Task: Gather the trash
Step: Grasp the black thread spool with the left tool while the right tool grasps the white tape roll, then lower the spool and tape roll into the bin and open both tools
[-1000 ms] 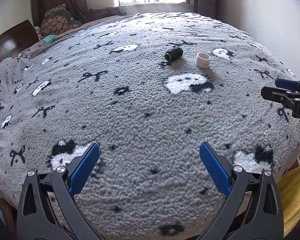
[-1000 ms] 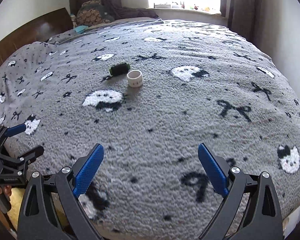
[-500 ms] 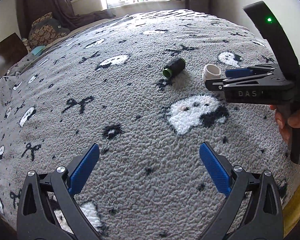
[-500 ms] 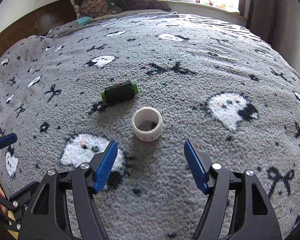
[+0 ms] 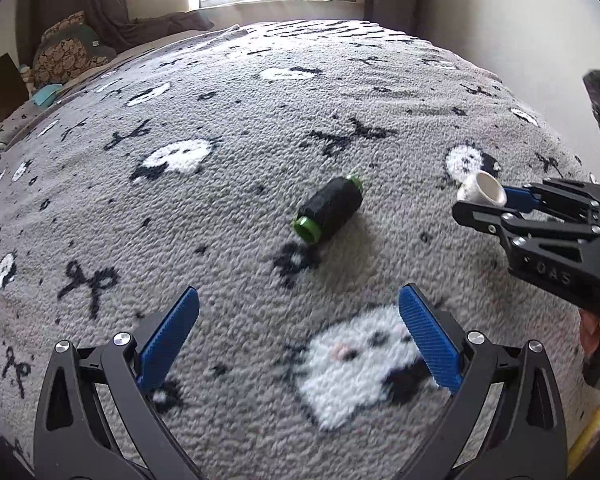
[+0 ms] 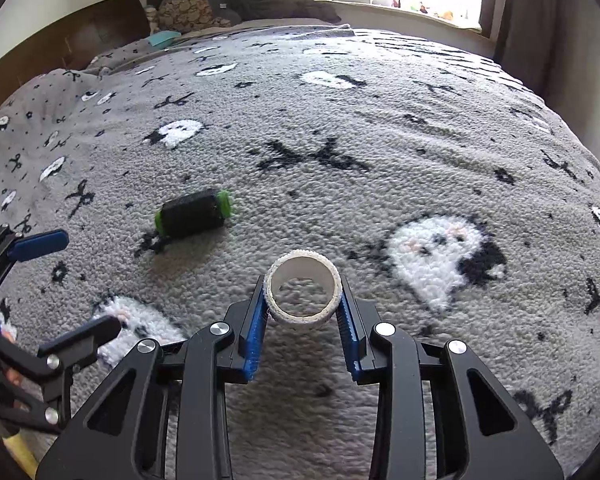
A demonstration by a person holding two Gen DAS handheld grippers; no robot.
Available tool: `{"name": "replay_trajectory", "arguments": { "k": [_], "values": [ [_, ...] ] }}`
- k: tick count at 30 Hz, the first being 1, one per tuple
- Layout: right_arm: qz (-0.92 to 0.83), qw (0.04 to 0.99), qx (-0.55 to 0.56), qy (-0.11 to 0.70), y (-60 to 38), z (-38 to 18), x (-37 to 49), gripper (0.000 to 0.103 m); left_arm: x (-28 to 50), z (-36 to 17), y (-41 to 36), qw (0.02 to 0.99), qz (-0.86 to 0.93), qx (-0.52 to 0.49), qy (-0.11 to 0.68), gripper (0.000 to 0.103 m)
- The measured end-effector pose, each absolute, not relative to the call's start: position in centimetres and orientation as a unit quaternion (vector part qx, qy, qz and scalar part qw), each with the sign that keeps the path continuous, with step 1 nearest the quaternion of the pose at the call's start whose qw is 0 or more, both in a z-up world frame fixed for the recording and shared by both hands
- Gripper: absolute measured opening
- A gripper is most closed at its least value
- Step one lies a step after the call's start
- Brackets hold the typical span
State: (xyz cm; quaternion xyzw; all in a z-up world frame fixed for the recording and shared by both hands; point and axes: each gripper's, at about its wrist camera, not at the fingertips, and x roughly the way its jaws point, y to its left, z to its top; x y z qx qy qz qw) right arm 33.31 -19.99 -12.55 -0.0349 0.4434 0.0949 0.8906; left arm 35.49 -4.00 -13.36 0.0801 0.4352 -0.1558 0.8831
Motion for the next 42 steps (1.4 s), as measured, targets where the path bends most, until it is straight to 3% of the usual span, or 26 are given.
{"name": "replay_trajectory", "arguments": {
  "k": [4, 7, 8, 11, 14, 23, 42],
  "values": [
    [0.088, 0.893, -0.025, 0.441, -22.4, -12.0, 33.5, 0.034, 38.1, -13.8, -5.7, 0.881, -0.165, 0.079, 0.437, 0.093],
    [0.085, 0.896, -0.02, 0.436, -23.9, -11.7, 33.7, 0.034, 39.6, -14.4, -7.0, 0.879, -0.167, 0.09, 0.437, 0.083],
    [0.083, 0.896, -0.018, 0.435, -24.4, -11.7, 33.7, 0.034, 40.0, -14.7, -7.3, 0.877, -0.169, 0.091, 0.44, 0.078],
    [0.081, 0.898, -0.016, 0.432, -25.2, -11.5, 33.8, 0.034, 41.0, -15.4, -7.8, 0.873, -0.168, 0.091, 0.448, 0.05],
    [0.078, 0.9, -0.017, 0.429, -25.8, -11.3, 33.6, 0.034, 41.0, -15.4, -7.9, 0.873, -0.173, 0.091, 0.448, 0.042],
    [0.065, 0.904, -0.033, 0.422, -25.7, -10.2, 31.0, 0.033, 36.4, -13.1, -7.2, 0.878, -0.166, 0.095, 0.439, 0.041],
    [0.066, 0.921, -0.04, 0.382, -25.1, -5.0, 13.9, 0.033, 15.2, -4.1, -4.7, 0.914, -0.169, 0.092, 0.356, 0.041]
  ]
}}
